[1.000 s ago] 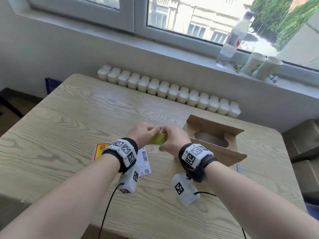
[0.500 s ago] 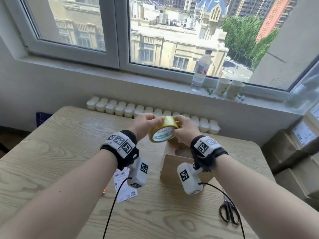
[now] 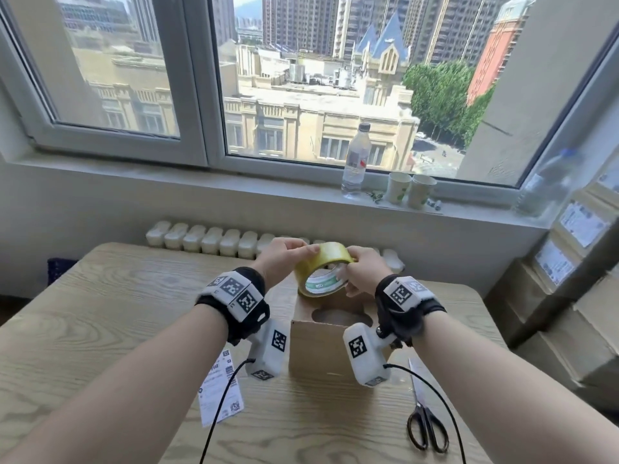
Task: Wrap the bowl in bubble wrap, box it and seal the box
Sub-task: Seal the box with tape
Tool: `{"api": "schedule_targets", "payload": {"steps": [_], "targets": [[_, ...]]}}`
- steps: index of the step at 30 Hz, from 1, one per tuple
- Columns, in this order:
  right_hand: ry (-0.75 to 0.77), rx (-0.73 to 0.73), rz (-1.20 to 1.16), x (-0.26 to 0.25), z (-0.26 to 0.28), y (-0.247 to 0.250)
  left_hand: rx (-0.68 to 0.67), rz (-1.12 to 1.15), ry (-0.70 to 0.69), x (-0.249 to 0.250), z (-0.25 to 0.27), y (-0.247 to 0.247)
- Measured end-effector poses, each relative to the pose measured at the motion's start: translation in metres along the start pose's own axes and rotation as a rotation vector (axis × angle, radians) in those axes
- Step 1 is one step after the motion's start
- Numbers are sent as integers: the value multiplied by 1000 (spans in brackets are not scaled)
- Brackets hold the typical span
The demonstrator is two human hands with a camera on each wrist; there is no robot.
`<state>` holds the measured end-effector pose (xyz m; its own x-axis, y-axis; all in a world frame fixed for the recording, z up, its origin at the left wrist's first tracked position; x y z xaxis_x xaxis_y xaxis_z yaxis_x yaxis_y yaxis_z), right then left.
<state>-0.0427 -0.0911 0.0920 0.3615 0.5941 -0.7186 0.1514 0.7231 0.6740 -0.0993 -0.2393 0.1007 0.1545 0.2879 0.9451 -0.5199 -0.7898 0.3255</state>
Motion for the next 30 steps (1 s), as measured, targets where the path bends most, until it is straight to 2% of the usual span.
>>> {"api": "schedule_targets", "payload": {"steps": [2,4,6,10,13,18,20,23,25,30], "targets": [[53,27,121,-3,0,5,0,-23,-1,3,-2,-4],[147,92,337,-12,1,10,-2,-57,-2,6,-4,-9],[206,142,417,-18,3,13,4,-60,-6,8,-5,-13],[123,138,299,-8,0,17,15,-13,-9,11,-5,-15],[56,102,100,4,-2,16,-4,-1,0,10,-6,-18],[38,22,-81,12,-3,20,-14,71,13,12,-9,-23],[84,64,91,7,1,25,-12,44,5,16,-9,-26],[227,152,534,-14,14,30,7,-54,-17,21,-13,-34],[273,168,542,-23,18,32,35,-76,-18,22,-15,-36],[111,167,385,-12,18,45,26,-32,-6,21,-14,-32]]}}
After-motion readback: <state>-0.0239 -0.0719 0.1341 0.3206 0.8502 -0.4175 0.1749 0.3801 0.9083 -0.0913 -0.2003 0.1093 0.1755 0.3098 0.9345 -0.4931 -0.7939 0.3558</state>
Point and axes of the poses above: each hand's wrist, its own z-axis away from the middle knuckle, its own y-axis out of the back of the hand, x = y × z, the point moved 5 cm from there along -z, towards the middle knuckle, and after that the axes turned 1 degree about -z, right-handed, at the moved point
